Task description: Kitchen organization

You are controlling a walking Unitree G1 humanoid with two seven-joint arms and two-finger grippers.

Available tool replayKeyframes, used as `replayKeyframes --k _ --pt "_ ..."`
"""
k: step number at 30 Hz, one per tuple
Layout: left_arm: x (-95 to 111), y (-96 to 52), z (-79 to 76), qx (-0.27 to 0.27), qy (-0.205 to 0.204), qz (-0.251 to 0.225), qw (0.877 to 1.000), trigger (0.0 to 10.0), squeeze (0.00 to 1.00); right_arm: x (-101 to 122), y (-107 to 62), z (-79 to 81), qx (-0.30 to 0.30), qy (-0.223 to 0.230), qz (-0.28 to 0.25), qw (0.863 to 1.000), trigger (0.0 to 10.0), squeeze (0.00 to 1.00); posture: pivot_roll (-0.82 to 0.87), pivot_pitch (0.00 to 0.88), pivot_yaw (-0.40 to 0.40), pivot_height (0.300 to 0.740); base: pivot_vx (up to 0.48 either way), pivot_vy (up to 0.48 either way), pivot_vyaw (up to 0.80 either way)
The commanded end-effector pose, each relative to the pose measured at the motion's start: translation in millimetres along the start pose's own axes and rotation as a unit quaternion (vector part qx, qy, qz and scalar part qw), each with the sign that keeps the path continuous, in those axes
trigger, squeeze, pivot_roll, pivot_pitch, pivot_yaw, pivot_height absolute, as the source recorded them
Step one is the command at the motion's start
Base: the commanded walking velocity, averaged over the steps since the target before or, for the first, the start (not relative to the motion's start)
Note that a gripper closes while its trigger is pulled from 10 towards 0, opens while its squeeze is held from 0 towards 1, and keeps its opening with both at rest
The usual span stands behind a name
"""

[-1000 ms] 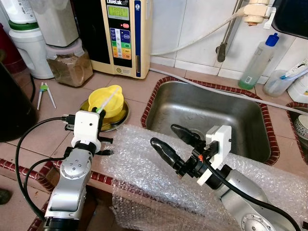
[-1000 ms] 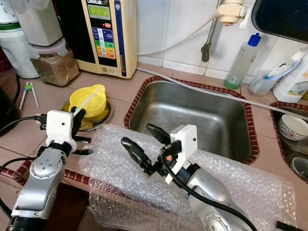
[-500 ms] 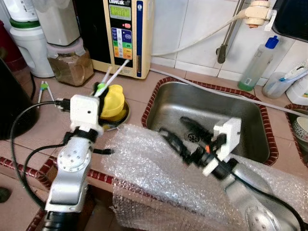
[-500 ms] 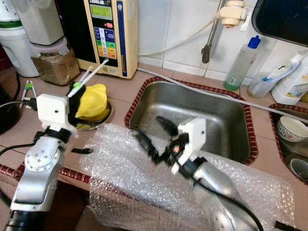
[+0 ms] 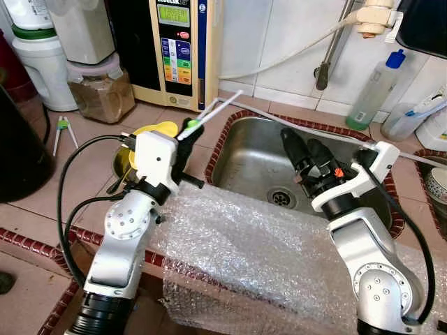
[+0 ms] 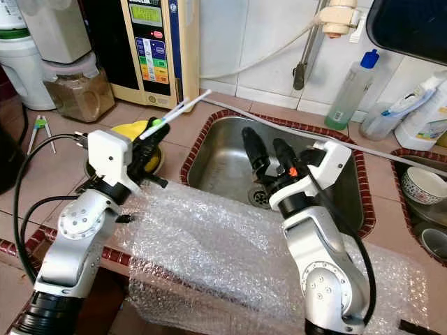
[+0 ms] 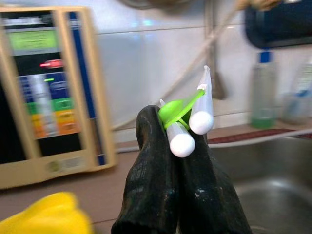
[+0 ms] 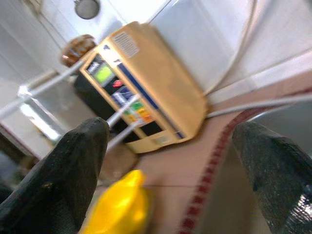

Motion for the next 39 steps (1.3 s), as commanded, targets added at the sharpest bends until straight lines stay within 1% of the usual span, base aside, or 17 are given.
replayKeyframes --k 1,4,5,6,13,20,23,24,25,26,27,29,30,31,32,36,39 --pt "4.0 5.8 -8.6 -0.023 0.009 -0.012 1.0 0.0 0.0 -0.6 2.0 1.0 0.0 0.021 0.006 1.0 10.0 0.0 0.0 0.044 -0.059 0.74 0.0 0.0 0.0" --pt "5.9 9.6 -19.7 -0.04 0.004 -0.021 0.999 0.0 0.0 -10.9 6.5 5.0 0.001 0.037 0.027 0.999 10.0 0.0 0.0 0.043 -0.058 0.74 0.0 0.0 0.0" --pt "5.9 9.6 -19.7 -0.04 0.004 -0.021 0.999 0.0 0.0 -10.9 6.5 5.0 0.001 0.037 0.027 0.999 10.0 0.0 0.0 0.043 -0.058 0.74 0.0 0.0 0.0" --pt "7.5 10.9 -25.5 -0.048 0.0 -0.025 0.999 0.0 0.0 -15.5 9.7 8.4 0.006 0.048 0.033 0.998 10.0 0.0 0.0 0.044 -0.057 0.74 0.0 0.0 0.0" --pt "7.7 8.0 -39.7 -0.066 -0.011 -0.029 0.997 0.0 0.0 -23.9 21.4 9.3 0.0 0.07 0.042 0.997 10.0 0.0 0.0 0.046 -0.057 0.74 0.0 0.0 0.0" --pt "7.6 7.1 -43.3 -0.069 -0.011 -0.029 0.997 0.0 0.0 -31.3 28.6 15.6 0.019 0.075 0.057 0.995 10.0 0.0 0.01 0.045 -0.06 0.74 0.0 0.0 0.0" --pt "8.9 7.8 -40.8 -0.066 -0.01 -0.03 0.997 0.0 0.0 -32.0 25.4 7.2 0.001 0.082 0.056 0.995 10.0 0.0 0.01 0.047 -0.057 0.74 0.0 0.0 0.0" --pt "8.3 7.7 -40.6 -0.065 -0.011 -0.03 0.997 0.0 0.0 -32.4 24.8 4.7 -0.005 0.087 0.055 0.995 9.6 0.0 0.01 0.048 -0.057 0.74 0.0 0.0 0.0" --pt "7.0 7.1 -41.0 -0.065 -0.012 -0.028 0.997 0.0 0.0 -32.8 24.5 2.7 -0.009 0.094 0.053 0.994 2.8 0.0 0.01 0.047 -0.057 0.74 0.0 0.0 0.0" --pt "7.0 7.1 -41.0 -0.065 -0.012 -0.028 0.997 0.0 0.0 -32.8 24.5 2.7 -0.009 0.094 0.053 0.994 2.8 0.0 0.01 0.047 -0.057 0.74 0.0 0.0 0.0" --pt "7.7 6.7 -43.1 -0.07 -0.013 -0.031 0.997 0.0 0.0 -32.1 26.7 3.6 -0.012 0.12 0.042 0.992 4.1 0.0 0.01 0.048 -0.052 0.74 0.0 0.0 0.0" --pt "8.5 6.7 -44.5 -0.073 -0.013 -0.033 0.997 0.0 0.0 -31.9 28.4 4.2 -0.013 0.138 0.036 0.99 4.1 0.0 0.01 0.048 -0.052 0.74 0.0 0.0 0.0" --pt "8.7 6.9 -44.7 -0.074 -0.013 -0.033 0.997 0.0 0.0 -31.6 30.1 4.3 -0.015 0.149 0.032 0.988 10.0 0.0 0.01 0.048 -0.051 0.74 0.0 0.0 0.0" --pt "8.8 7.3 -45.0 -0.075 -0.013 -0.034 0.997 0.0 0.0 -31.2 34.2 5.4 -0.016 0.176 0.023 0.984 10.0 0.0 0.01 0.048 -0.05 0.74 0.0 0.0 0.0" --pt "8.8 7.3 -45.0 -0.075 -0.013 -0.034 0.997 0.0 0.0 -31.2 34.2 5.4 -0.016 0.176 0.023 0.984 10.0 0.0 0.01 0.048 -0.05 0.74 0.0 0.0 0.0" --pt "9.2 7.2 -45.8 -0.08 -0.012 -0.035 0.996 0.0 0.0 -30.2 44.3 10.9 -0.009 0.232 0.009 0.973 10.0 0.0 0.01 0.051 -0.047 0.74 0.0 0.0 0.0" --pt "9.3 6.9 -46.5 -0.081 -0.012 -0.035 0.996 0.0 0.0 -30.0 49.7 14.6 -0.001 0.244 0.01 0.97 10.0 0.0 0.01 0.051 -0.048 0.74 0.0 0.0 0.0"
Point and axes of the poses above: a point about 5 cm out from each wrist's last joint towards the gripper, its own y axis pointing out of the wrist towards the gripper, its own x axis along the axis of the wrist's last joint, z = x × y, the point moved 2 cm from there along y, pointing out of the wrist towards the gripper, and after that the axes turned 7 degrees about y, right-handed, at the moved point
